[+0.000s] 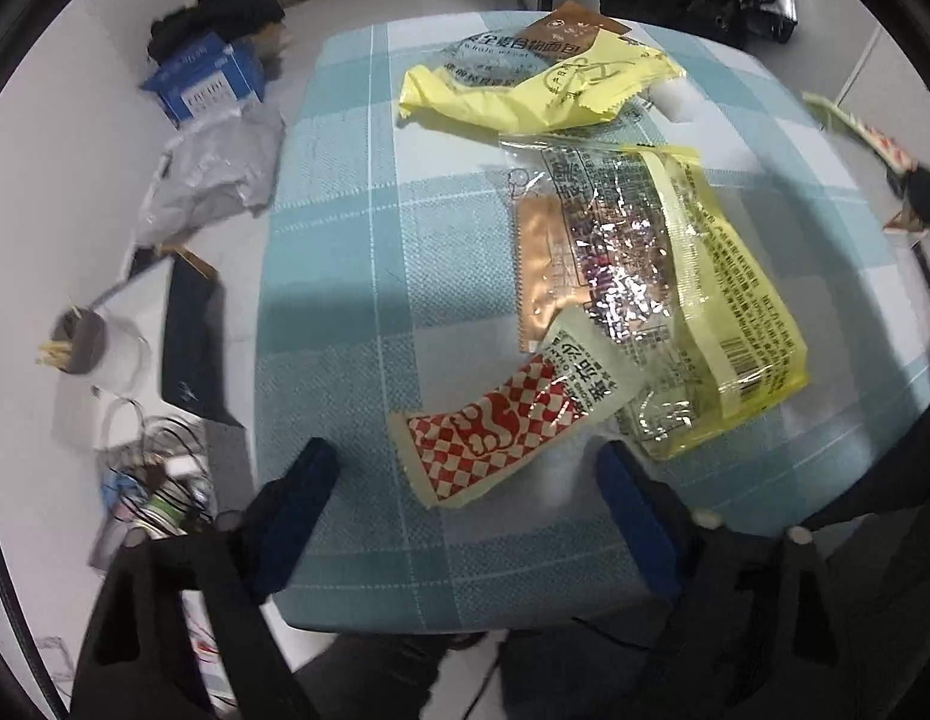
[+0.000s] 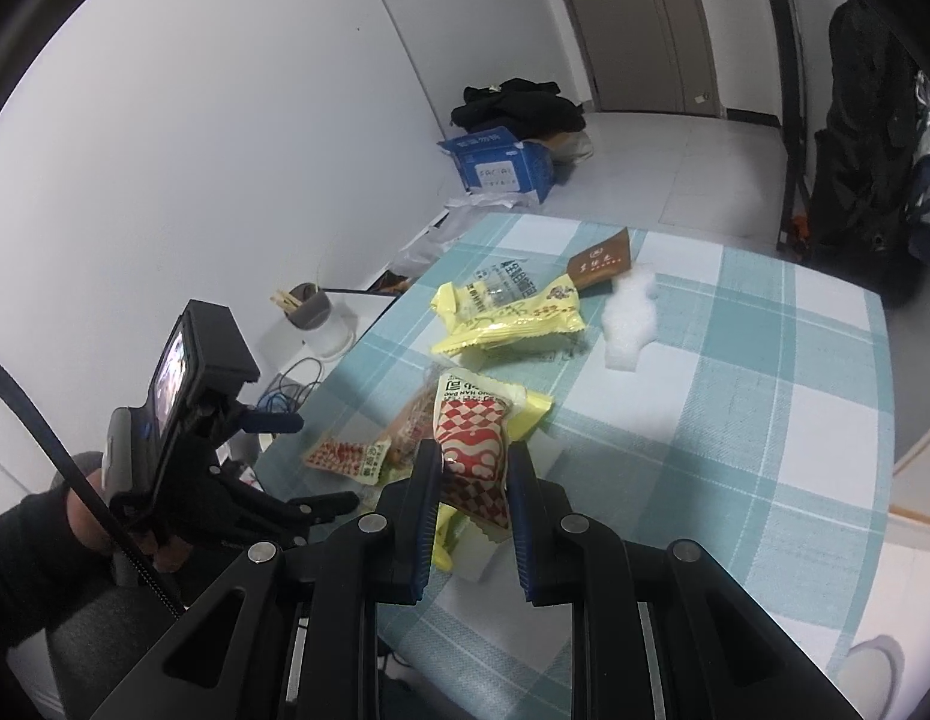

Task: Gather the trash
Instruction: 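Grasp another red-checkered wrapper with the left gripper while the right gripper holds its wrapper, then carry both held wrappers over the white trash bin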

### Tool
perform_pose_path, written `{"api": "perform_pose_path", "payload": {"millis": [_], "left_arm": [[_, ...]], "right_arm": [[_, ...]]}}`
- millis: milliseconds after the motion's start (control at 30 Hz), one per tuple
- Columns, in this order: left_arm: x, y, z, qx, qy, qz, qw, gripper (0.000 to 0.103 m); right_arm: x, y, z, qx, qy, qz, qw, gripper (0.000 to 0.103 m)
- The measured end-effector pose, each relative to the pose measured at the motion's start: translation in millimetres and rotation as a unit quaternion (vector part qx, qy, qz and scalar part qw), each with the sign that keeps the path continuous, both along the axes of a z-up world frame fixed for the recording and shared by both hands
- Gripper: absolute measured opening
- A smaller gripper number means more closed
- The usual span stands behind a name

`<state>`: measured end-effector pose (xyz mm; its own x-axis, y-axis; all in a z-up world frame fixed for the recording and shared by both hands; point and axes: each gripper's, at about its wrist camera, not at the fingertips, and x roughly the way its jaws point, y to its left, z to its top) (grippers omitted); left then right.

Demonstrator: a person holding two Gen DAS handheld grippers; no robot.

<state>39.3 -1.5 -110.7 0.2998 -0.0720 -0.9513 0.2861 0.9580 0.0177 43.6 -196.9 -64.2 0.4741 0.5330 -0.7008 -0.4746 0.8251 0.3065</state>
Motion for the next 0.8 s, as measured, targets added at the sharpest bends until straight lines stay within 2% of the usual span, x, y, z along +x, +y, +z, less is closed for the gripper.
{"api": "perform_pose_path", "payload": {"millis": [100, 167, 400, 433, 500, 600, 633, 800], "left_arm": [[5.0, 1.1, 1.4, -0.001, -0.004, 0.0, 1.0, 0.068], [5.5, -2.4, 2.4, -0.003, -0.008, -0.006, 0.9999, 0.056], [2.9, -14.3, 4.1, -0.006, -0.015, -0.031, 0.9994, 0.035], [2.4, -14.1, 4.3, -0.009, -0.014, -0.034, 0.9993, 0.029], [0.9, -17.3, 5.4, -0.002, -0.018, -0.042, 0.999, 0.025], [-1.6, -22.6, 6.5, 0.015, -0.022, -0.053, 0.9982, 0.01], [-1.3, -22.3, 6.0, 0.009, -0.014, -0.054, 0.9984, 0.003], [1.4, -13.0, 6.6, -0.028, 0.0, -0.027, 0.9993, 0.003]], "right_arm": [[-0.6, -2.5, -0.4, 0.0, 0.002, -0.005, 1.0, 0.021], [-1.0, -4.1, -0.9, 0.003, 0.005, -0.007, 1.0, 0.021], [-2.3, -9.3, 0.9, 0.005, 0.004, -0.017, 1.0, 0.021], [-2.2, -9.6, 1.1, 0.006, 0.005, -0.019, 1.0, 0.021], [-2.7, -10.9, 2.1, 0.008, 0.005, -0.021, 1.0, 0.021], [-4.3, -10.3, 3.5, 0.008, 0.002, -0.02, 1.0, 0.021], [-5.1, -10.0, 3.7, 0.008, 0.001, -0.019, 1.0, 0.021], [-7.0, -8.5, 3.6, 0.006, -0.001, -0.015, 1.0, 0.021]]}}
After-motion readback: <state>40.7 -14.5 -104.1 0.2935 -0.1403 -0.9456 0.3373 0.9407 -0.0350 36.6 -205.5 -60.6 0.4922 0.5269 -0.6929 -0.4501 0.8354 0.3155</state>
